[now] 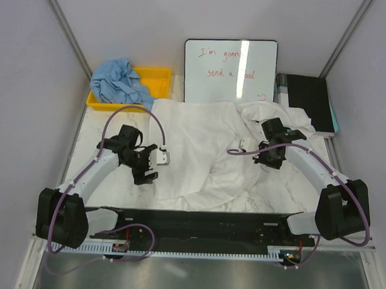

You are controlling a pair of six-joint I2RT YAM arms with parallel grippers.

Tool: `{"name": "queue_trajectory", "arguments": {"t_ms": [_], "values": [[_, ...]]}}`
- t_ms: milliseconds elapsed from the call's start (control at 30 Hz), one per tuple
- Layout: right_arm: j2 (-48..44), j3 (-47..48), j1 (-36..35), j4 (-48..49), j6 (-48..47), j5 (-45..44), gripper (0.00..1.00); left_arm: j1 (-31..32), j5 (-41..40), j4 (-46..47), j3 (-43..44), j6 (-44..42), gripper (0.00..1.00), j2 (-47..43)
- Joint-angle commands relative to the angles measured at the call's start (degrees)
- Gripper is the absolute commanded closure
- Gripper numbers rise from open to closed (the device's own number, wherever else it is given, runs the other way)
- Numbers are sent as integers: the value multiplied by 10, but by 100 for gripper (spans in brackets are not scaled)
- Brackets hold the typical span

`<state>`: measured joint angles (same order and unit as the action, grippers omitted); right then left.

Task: Fold and stack the long sleeve shirts
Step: Flatten the shirt out

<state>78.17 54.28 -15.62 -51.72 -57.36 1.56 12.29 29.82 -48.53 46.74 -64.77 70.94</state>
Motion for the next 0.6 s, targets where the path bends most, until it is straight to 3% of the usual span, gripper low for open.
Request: {"name": "queue_trajectory", "arguments": {"t_ms": [0, 133, 400, 500, 567], "values": [[27, 42, 29, -1, -20, -6, 100, 38, 34, 22, -76, -125, 15, -69], [45, 55, 34, -7, -10, 1, 100, 81, 10, 110, -127, -166, 19, -103], [51, 50, 46, -9, -21, -6, 100, 52, -1, 201, -122, -291, 22, -29], [52, 52, 52, -10, -27, -7, 100, 49, -17, 198, -125, -372, 34, 9], [51, 50, 55, -11, -30, -9, 100, 48, -27, 203, -123, -390, 52, 23]]}}
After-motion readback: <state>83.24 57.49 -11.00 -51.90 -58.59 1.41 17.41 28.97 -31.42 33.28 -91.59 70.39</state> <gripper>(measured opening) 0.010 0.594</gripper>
